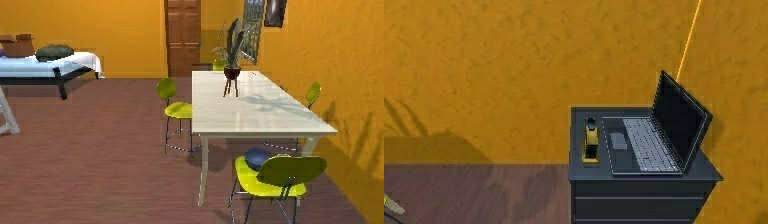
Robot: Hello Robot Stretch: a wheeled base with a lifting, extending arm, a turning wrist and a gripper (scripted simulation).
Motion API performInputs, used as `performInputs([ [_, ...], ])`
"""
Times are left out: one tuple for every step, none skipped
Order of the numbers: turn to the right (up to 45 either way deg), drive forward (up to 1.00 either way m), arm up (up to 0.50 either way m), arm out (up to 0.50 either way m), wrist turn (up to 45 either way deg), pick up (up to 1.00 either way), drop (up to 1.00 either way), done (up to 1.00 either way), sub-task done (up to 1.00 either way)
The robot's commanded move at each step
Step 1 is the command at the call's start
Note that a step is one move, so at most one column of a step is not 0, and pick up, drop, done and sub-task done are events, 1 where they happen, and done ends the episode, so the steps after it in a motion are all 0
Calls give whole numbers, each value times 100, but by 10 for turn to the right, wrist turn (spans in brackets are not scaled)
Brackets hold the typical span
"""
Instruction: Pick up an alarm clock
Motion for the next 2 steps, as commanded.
performInputs([
  [0,0,38,0,0,0,0,0,0],
  [0,0,0,42,0,0,0,0,0],
])
